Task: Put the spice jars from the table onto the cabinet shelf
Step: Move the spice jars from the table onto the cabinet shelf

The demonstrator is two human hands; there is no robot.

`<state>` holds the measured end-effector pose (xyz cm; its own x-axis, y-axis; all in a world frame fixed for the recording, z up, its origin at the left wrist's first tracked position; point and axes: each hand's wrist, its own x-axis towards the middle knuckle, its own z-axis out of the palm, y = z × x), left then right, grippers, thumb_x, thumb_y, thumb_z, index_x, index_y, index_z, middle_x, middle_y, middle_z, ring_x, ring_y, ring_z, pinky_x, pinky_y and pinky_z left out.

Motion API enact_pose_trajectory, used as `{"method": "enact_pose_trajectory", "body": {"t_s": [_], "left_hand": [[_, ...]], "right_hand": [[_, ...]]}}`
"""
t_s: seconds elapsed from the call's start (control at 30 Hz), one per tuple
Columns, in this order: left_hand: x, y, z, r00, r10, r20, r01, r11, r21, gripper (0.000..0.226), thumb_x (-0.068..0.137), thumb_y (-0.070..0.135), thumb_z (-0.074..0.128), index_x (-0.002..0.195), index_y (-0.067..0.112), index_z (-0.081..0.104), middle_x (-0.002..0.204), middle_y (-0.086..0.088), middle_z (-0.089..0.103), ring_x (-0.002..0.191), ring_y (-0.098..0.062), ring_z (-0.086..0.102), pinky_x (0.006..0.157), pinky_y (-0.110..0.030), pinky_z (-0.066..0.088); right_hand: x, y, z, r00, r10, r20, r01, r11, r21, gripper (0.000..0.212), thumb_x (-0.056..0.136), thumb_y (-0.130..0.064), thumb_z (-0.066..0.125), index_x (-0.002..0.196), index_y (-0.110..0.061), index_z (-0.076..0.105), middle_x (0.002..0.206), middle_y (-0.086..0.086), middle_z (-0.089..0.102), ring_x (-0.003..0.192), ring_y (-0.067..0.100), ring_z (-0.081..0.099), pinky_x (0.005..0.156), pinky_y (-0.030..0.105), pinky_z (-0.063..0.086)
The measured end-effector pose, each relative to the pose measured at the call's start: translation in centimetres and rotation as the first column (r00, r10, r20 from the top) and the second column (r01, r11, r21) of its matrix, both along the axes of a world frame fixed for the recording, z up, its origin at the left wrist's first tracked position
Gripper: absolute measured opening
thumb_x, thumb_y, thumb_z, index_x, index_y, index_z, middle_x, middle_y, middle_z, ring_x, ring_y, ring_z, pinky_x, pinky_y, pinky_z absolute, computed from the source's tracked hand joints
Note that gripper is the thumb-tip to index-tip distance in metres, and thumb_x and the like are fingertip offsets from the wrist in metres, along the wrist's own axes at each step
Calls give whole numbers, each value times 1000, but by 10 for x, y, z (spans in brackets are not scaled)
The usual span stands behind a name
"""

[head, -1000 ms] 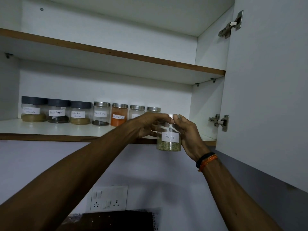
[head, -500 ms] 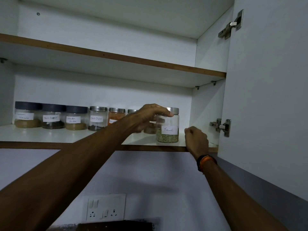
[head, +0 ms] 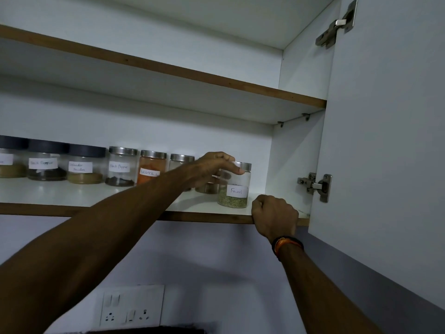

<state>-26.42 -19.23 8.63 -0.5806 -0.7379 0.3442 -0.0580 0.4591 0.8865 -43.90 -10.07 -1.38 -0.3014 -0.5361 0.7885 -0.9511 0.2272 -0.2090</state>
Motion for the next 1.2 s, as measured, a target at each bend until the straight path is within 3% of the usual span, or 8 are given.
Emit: {"method": "enact_pose_trajectory", "body": {"t_s": [0.17,0.27,0.4,0.53,0.67,0.93,1.2], "left_hand": [[-16,-22,7,995,78,60,-58,955,-291,54,72,22,87,120,9,65,118,-9,63,114,-28,59,90,-38,53],[-23,-36,14,971,219,100,-134,836,-531,48,69,34,89,110,16,73,110,1,62,108,-20,58,88,-37,51],[-27,-53,20,932,304,198,-73,690,-720,44,73,40,85,110,18,74,107,5,67,104,-16,60,85,-33,48],[-31,-68,21,874,421,242,-72,605,-793,46,82,41,78,120,16,71,116,1,71,107,-18,63,86,-30,46],[-34,-80,15,841,494,221,-95,536,-839,45,88,40,72,124,13,69,122,-5,71,109,-23,63,93,-36,46],[-43,-90,12,775,587,233,-81,458,-885,36,92,34,67,122,14,65,120,-6,71,107,-25,63,98,-39,44],[-51,-97,11,732,639,237,-88,433,-897,31,92,31,66,118,15,64,118,-6,70,103,-27,62,92,-38,44]], "right_hand": [[-1,-5,-4,1000,21,-16,-22,997,-75,52,84,-41,23,77,-21,71,65,-5,58,59,15,51,56,23,34],[-1,-7,-6,999,27,-24,-30,993,-116,50,83,-39,25,75,-20,70,66,-3,62,58,16,49,55,24,30],[-2,-10,-9,999,27,-17,-30,984,-176,45,82,-36,30,64,-18,67,58,-2,59,53,17,46,53,23,28],[-2,-13,-11,999,39,-30,-46,966,-255,44,82,-35,31,55,-18,61,49,-7,46,45,14,39,51,19,16],[-3,-14,-12,999,39,-25,-44,970,-239,38,82,-33,36,56,-19,60,50,-6,48,47,15,41,51,19,16],[-1,-12,-11,999,50,-14,-52,969,-240,36,82,-33,35,53,-20,53,48,-7,43,44,12,36,51,19,14],[-1,-11,-10,999,38,-7,-39,974,-223,39,83,-33,33,57,-18,59,50,-6,45,45,9,32,51,20,13]]}}
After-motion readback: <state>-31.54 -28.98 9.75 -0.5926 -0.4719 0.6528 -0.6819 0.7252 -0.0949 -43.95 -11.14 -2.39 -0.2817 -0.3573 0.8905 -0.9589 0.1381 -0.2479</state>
